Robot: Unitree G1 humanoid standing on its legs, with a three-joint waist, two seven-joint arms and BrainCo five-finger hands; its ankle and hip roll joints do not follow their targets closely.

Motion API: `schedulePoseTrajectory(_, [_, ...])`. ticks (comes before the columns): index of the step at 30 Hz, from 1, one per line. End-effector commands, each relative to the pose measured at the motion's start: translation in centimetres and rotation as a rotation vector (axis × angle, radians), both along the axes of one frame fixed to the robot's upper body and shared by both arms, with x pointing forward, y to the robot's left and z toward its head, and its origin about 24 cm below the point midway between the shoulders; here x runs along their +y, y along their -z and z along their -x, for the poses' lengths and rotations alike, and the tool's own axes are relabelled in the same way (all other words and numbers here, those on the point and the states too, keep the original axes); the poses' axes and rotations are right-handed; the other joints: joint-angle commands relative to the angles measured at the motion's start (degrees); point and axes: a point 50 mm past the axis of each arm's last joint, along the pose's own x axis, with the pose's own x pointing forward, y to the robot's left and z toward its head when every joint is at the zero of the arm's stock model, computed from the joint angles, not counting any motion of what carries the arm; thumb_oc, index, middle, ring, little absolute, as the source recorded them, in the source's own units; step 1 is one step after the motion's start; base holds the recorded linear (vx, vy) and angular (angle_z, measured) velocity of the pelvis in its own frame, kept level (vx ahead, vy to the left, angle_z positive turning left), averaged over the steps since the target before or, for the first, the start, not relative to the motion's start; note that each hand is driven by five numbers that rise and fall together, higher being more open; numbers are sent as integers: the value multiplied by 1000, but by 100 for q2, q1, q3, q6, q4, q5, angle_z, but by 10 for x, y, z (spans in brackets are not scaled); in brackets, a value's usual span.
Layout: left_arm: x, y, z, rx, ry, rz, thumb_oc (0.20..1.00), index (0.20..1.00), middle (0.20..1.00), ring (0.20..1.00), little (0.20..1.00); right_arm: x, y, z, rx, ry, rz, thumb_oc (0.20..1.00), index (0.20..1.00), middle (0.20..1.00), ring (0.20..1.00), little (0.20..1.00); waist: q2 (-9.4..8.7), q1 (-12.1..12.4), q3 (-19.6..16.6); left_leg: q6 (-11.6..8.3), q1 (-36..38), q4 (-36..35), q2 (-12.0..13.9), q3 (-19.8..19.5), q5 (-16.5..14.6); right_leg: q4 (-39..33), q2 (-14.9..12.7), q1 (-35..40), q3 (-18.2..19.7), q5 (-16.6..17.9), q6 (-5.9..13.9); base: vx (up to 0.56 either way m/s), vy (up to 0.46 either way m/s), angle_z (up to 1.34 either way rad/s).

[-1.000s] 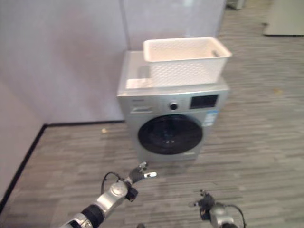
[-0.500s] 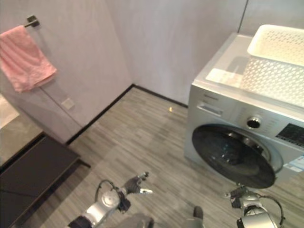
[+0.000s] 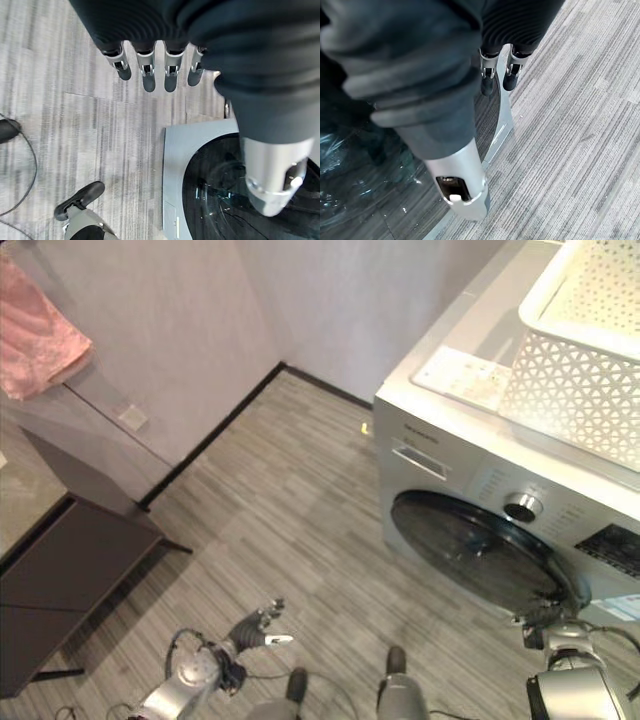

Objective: Grab the laundry basket,head to the washer,open it,put in the laundry and shut it.

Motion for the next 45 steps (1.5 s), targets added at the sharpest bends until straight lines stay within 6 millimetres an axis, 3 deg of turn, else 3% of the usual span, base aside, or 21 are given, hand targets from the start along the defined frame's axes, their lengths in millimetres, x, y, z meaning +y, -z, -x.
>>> schedulePoseTrajectory(1, [-4,-15,-15,-85,-8,46,1000,1000,1000,1000,1000,-41,-109,-32,-316,99,186,1000,1000,1000,1000,1000,66,45,266,109,567,-544,443,591,118,-645,-136,-223,357,138,340,-29,-101,84])
schedulePoseTrajectory(4, [-11,-20,-25,-111,-2,49,1000,1000,1000,1000,1000,-45,-131,-36,-413,130,195,1000,1000,1000,1000,1000,130,12,284,53,526,-762,480,879,315,-589,-135,-274,159,73,280,-3,-96,41])
schedulePoseTrajectory(7, [-11,-22,-30,-122,-43,71,1000,1000,1000,1000,1000,-35,-111,-40,-402,112,171,1000,1000,1000,1000,1000,82,-30,264,-22,646,-684,600,868,435,-565,-46,-130,61,1,165,31,-76,28])
schedulePoseTrajectory(8, [-9,-21,-31,-119,-68,81,1000,1000,1000,1000,1000,-25,-97,-44,-384,90,145,1000,1000,1000,1000,1000,34,-17,246,-27,639,-496,641,778,466,-588,20,-53,99,-3,114,46,-117,23])
schedulePoseTrajectory(10, [4,-15,-25,-89,-134,88,1000,1000,1000,1000,1000,8,-42,-45,-290,30,48,1000,1000,1000,1000,1000,-287,98,189,70,353,584,545,173,478,-922,243,392,322,65,-31,140,-186,0])
schedulePoseTrajectory(11, [13,-9,-17,-61,-163,68,1000,1000,1000,1000,1000,33,7,-29,-168,0,-31,1000,1000,1000,1000,1000,-527,200,168,208,130,1151,312,-258,255,-1194,337,773,488,149,-23,160,-133,-46])
schedulePoseTrajectory(12, [14,-9,-17,-61,-162,67,1000,1000,1000,1000,1000,33,8,-29,-167,0,-32,1000,1000,1000,1000,1000,-540,195,154,213,105,1158,300,-264,268,-1218,328,766,483,173,-20,168,-75,-93])
schedulePoseTrajectory(13, [16,-6,-14,-48,-172,62,1000,1000,1000,1000,1000,44,27,-19,-107,-16,-61,1000,1000,1000,1000,1000,-606,214,122,267,40,1120,200,-381,5,-1319,331,898,566,185,17,203,119,-92])
schedulePoseTrajectory(14, [21,-1,-8,-30,-195,62,1000,1000,1000,1000,1000,64,65,9,-3,-23,-138,1000,1000,1000,1000,1000,-675,190,38,250,27,648,113,-567,-403,-1405,316,1116,765,194,94,205,117,-50])
schedulePoseTrajectory(15, [21,-1,-8,-30,-195,61,1000,1000,1000,1000,1000,64,66,9,-2,-23,-139,1000,1000,1000,1000,1000,-687,190,28,253,23,630,104,-565,-380,-1418,307,1110,766,210,97,269,279,7])
schedulePoseTrajectory(16, [23,4,-3,-9,-219,64,1000,1000,1000,1000,1000,78,91,35,68,-5,-197,1000,1000,1000,1000,1000,-694,171,-60,212,28,12,50,-796,-499,-1516,328,1304,963,222,187,113,169,35])
schedulePoseTrajectory(18, [24,7,-2,-1,-231,60,1000,1000,1000,1000,1000,83,101,48,103,10,-221,1000,1000,1000,1000,1000,-685,189,-113,177,41,-233,-17,-1013,-450,-1584,356,1385,1104,253,223,167,284,-11])
schedulePoseTrajectory(19, [23,11,-1,1,-244,65,1000,1000,1000,1000,1000,94,122,81,186,52,-277,1000,1000,1000,1000,1000,-625,157,-202,88,44,-459,-141,-1349,-388,-1640,357,1539,1326,270,288,194,421,-92])
schedulePoseTrajectory(20, [24,11,-1,-3,-254,60,1000,1000,1000,1000,1000,98,130,97,218,83,-305,1000,1000,1000,1000,1000,-600,115,-241,105,49,-423,-180,-1368,-416,-1635,320,1590,1400,280,326,130,329,-136])
schedulePoseTrajectory(21, [24,12,-1,-2,-254,60,1000,1000,1000,1000,1000,98,130,98,218,84,-305,1000,1000,1000,1000,1000,-609,138,-234,110,62,-407,-184,-1347,-433,-1636,316,1602,1421,278,329,85,259,-99])
schedulePoseTrajectory(24, [34,19,2,19,-295,42,1000,1000,1000,1000,1000,110,150,151,278,242,-412,1000,1000,1000,1000,1000,-623,-156,-383,317,456,-93,-325,-849,-898,-1499,19,1741,1849,386,586,133,425,-100])
schedulePoseTrajectory(28, [46,25,5,36,-330,10,1000,1000,1000,1000,1000,111,153,166,306,282,-430,1000,1000,1000,1000,1000,-663,-201,-381,491,744,-59,-450,-248,-1095,-1601,-223,1644,2067,686,871,-34,294,-181])
schedulePoseTrajectory(32, [70,35,17,92,-386,-51,1000,1000,1000,1000,1000,111,154,178,349,278,-429,1000,1000,1000,1000,1000,-582,-76,-331,577,816,32,-373,386,-1131,-1160,-526,1587,673,533,746,-98,132,-148])
schedulePoseTrajectory(35, [88,52,38,179,-437,-123,1000,1000,1000,1000,1000,120,160,197,453,218,-425,1000,1000,1000,1000,1000,-711,-23,-366,619,898,21,-413,541,-1147,-1116,-592,1832,345,596,737,-113,-15,-73])
schedulePoseTrajectory(38, [106,72,65,296,-533,-216,1000,1000,1000,1000,1000,137,166,202,481,167,-463,1000,1000,1000,1000,1000,-868,5,-483,608,950,23,-304,683,-1188,-1526,-650,1954,415,740,729,-75,-136,-48])
schedulePoseTrajectory(45, [115,88,88,386,-648,-300,1000,1000,1000,1000,1000,163,173,181,428,61,-488,1000,1000,1000,1000,1000,-1123,16,-754,481,1062,-255,-250,740,-1043,-2198,-585,2351,316,812,773,-11,-112,-12])
